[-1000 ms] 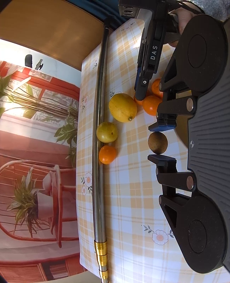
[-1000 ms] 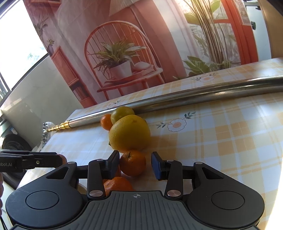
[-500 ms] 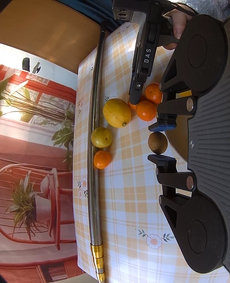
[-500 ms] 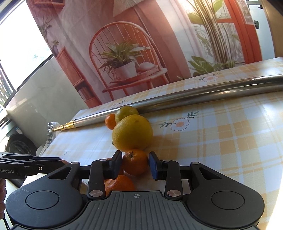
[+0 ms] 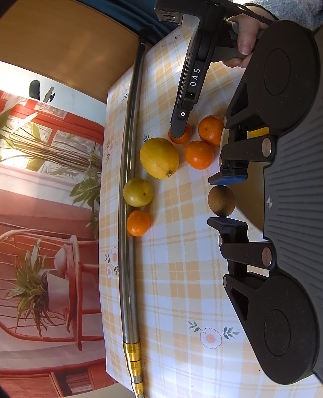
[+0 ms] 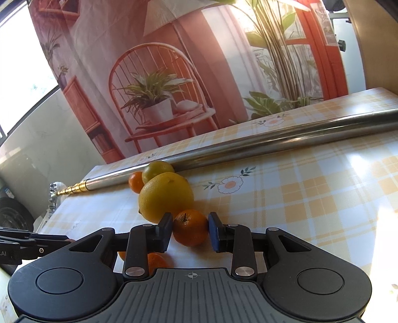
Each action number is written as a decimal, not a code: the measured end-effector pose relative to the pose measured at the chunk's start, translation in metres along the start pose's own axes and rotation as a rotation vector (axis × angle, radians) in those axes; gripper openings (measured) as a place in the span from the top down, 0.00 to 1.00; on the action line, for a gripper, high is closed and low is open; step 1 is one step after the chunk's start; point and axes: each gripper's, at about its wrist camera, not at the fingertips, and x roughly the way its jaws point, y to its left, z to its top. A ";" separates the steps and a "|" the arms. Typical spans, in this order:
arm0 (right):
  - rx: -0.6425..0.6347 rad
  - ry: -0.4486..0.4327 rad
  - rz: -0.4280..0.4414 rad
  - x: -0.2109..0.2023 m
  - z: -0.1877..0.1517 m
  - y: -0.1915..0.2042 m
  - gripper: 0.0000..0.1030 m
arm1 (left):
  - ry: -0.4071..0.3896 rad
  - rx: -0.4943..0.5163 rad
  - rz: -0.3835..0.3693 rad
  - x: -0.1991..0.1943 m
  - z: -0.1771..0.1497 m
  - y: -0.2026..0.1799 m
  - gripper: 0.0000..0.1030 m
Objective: Organize fruits
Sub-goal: 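Carry the kiwi and tangerine onto the white plate and open both tools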
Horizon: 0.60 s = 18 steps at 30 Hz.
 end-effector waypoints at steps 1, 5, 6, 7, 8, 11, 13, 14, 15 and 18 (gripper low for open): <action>-0.001 0.001 -0.001 0.001 0.000 0.001 0.72 | 0.000 -0.001 0.000 0.000 0.000 0.000 0.72; 0.003 0.025 0.009 0.003 0.000 0.000 0.70 | 0.000 -0.003 -0.001 0.000 -0.001 0.001 0.72; -0.003 0.030 0.006 0.004 0.000 0.001 0.69 | 0.000 -0.003 0.000 0.000 -0.001 0.001 0.72; -0.014 0.034 -0.001 0.005 -0.001 0.003 0.69 | 0.000 -0.003 0.000 0.000 -0.001 0.001 0.72; -0.021 0.035 -0.004 0.005 -0.001 0.005 0.69 | 0.000 -0.003 0.000 0.000 -0.001 0.000 0.72; -0.026 0.034 -0.006 0.005 -0.002 0.006 0.70 | 0.000 -0.002 0.000 0.000 -0.001 0.000 0.71; -0.026 0.032 -0.006 0.004 -0.002 0.006 0.70 | 0.000 -0.002 0.000 0.000 -0.001 0.000 0.71; -0.027 0.029 -0.006 0.004 -0.002 0.006 0.71 | 0.000 -0.001 0.000 0.000 -0.001 0.000 0.72; -0.028 0.026 -0.005 0.003 -0.002 0.006 0.71 | 0.000 -0.001 -0.001 0.000 -0.002 0.000 0.72; -0.025 0.021 0.002 0.002 -0.001 0.005 0.71 | -0.001 0.010 -0.001 -0.001 -0.003 -0.002 0.72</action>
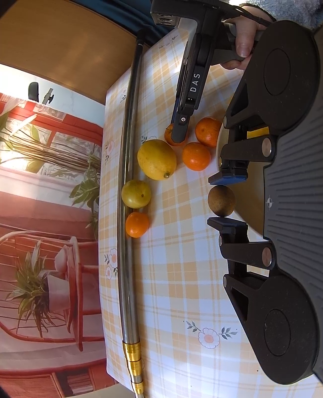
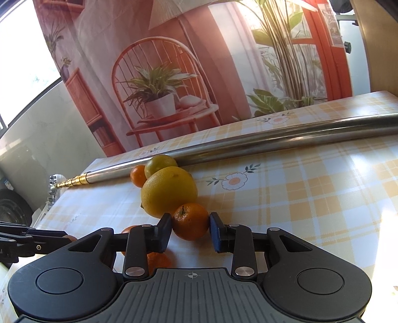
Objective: Organize fruits
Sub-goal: 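Carry the kiwi and tangerine onto the white plate and open both tools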
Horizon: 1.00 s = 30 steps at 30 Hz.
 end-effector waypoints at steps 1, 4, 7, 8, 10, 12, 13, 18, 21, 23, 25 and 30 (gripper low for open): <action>0.002 -0.002 -0.001 -0.001 0.000 0.000 0.71 | 0.001 0.002 -0.002 0.000 0.000 -0.001 0.72; 0.006 -0.007 -0.001 -0.002 0.000 -0.001 0.71 | 0.005 0.007 -0.004 0.000 -0.001 -0.001 0.72; 0.010 -0.009 -0.001 -0.001 0.000 -0.002 0.71 | 0.008 0.013 -0.002 -0.002 -0.002 -0.002 0.71; 0.010 -0.008 -0.001 -0.001 0.000 -0.002 0.71 | 0.011 0.014 -0.002 -0.003 -0.002 -0.002 0.71; 0.009 -0.007 -0.001 -0.002 0.000 -0.002 0.71 | 0.022 0.018 -0.005 -0.006 -0.004 -0.002 0.72; 0.010 -0.007 0.001 -0.002 0.000 -0.002 0.71 | 0.028 0.032 -0.005 -0.009 -0.008 -0.004 0.72; 0.011 -0.009 0.003 -0.002 0.000 -0.002 0.71 | 0.031 0.039 -0.003 -0.010 -0.010 -0.005 0.71; 0.008 -0.010 0.004 -0.003 0.000 -0.002 0.71 | 0.066 0.043 0.008 -0.010 -0.024 -0.006 0.72; 0.005 -0.011 0.005 -0.003 -0.001 -0.001 0.71 | 0.071 0.047 0.018 -0.010 -0.027 -0.006 0.71; 0.005 -0.012 0.006 -0.004 -0.001 0.000 0.71 | 0.074 0.055 0.036 -0.010 -0.029 -0.007 0.71; 0.005 -0.014 0.004 -0.004 -0.001 0.000 0.71 | 0.079 0.054 0.046 -0.010 -0.030 -0.006 0.71; 0.003 -0.014 0.002 -0.005 -0.001 0.000 0.71 | 0.088 0.037 0.056 -0.010 -0.033 -0.004 0.71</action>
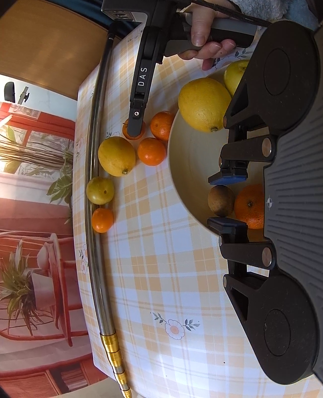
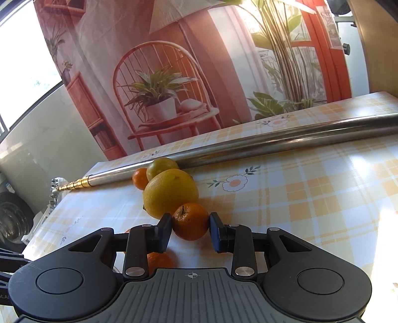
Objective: Organize fruits
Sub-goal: 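Carry the kiwi and tangerine onto the white plate and open both tools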
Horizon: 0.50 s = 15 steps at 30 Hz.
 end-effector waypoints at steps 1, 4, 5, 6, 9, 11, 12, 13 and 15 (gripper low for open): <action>0.000 -0.001 0.001 0.000 0.000 0.000 0.71 | 0.001 -0.007 -0.003 0.000 0.000 0.001 0.71; -0.006 -0.005 -0.003 -0.001 0.001 0.000 0.71 | 0.005 -0.027 -0.009 0.000 0.000 0.002 0.71; -0.006 -0.008 -0.011 -0.003 0.001 0.001 0.71 | 0.005 -0.028 -0.007 -0.001 0.000 0.002 0.71; -0.011 -0.010 -0.029 -0.005 0.002 0.002 0.71 | 0.006 -0.024 -0.002 -0.001 0.000 0.002 0.71; -0.021 -0.016 -0.060 -0.017 -0.001 0.005 0.71 | 0.004 -0.010 0.008 -0.003 0.001 0.001 0.71; -0.027 -0.011 -0.072 -0.024 -0.003 0.007 0.71 | -0.004 -0.017 0.002 -0.006 0.001 0.002 0.70; -0.033 -0.009 -0.078 -0.027 -0.003 0.008 0.71 | -0.007 -0.025 -0.004 -0.006 0.001 0.003 0.70; -0.040 -0.009 -0.086 -0.032 -0.003 0.010 0.71 | -0.009 -0.030 -0.008 -0.007 0.002 0.003 0.70; -0.044 -0.016 -0.089 -0.040 -0.001 0.015 0.71 | -0.019 -0.034 -0.010 -0.008 0.002 0.004 0.70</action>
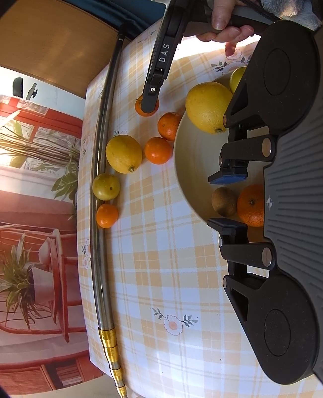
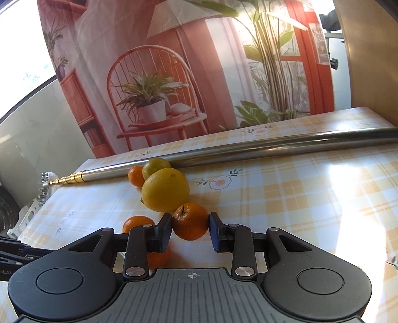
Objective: Organize fruits
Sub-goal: 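Carry the kiwi and tangerine onto the white plate and open both tools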
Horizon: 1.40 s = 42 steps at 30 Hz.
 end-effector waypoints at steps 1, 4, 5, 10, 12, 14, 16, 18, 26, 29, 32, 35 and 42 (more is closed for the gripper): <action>0.001 -0.003 0.007 -0.006 0.001 0.003 0.71 | -0.009 0.000 0.000 -0.002 0.000 0.000 0.69; -0.013 0.008 0.028 -0.017 0.005 0.015 0.71 | -0.039 -0.009 -0.002 -0.007 0.000 0.002 0.65; -0.026 0.014 0.036 -0.019 0.006 0.020 0.71 | -0.049 -0.017 -0.004 -0.009 0.000 0.004 0.65; -0.107 0.052 0.083 -0.022 0.010 0.051 0.71 | -0.096 -0.068 -0.018 -0.021 0.001 0.016 0.65; -0.149 0.071 0.101 -0.021 0.011 0.066 0.71 | -0.116 -0.082 -0.012 -0.026 0.001 0.021 0.65; -0.183 0.092 0.113 -0.018 0.011 0.080 0.71 | -0.133 -0.097 -0.005 -0.031 0.000 0.027 0.65; -0.205 0.118 0.125 -0.014 0.011 0.092 0.71 | -0.149 -0.104 0.014 -0.035 -0.002 0.032 0.65; -0.233 0.154 0.131 -0.008 0.009 0.104 0.71 | -0.163 -0.096 0.051 -0.038 -0.004 0.034 0.65; -0.331 0.268 0.089 0.017 0.000 0.135 0.71 | -0.197 -0.144 0.051 -0.052 -0.013 0.053 0.65; -0.337 0.292 0.081 0.022 -0.002 0.139 0.71 | -0.207 -0.168 0.046 -0.056 -0.016 0.059 0.65; -0.346 0.313 0.076 0.024 -0.003 0.139 0.71 | -0.216 -0.188 0.040 -0.058 -0.017 0.064 0.65; -0.350 0.330 0.071 0.027 -0.005 0.140 0.71 | -0.223 -0.188 0.042 -0.060 -0.018 0.063 0.65; -0.356 0.352 0.072 0.032 -0.005 0.141 0.71 | -0.226 -0.178 0.038 -0.060 -0.019 0.060 0.65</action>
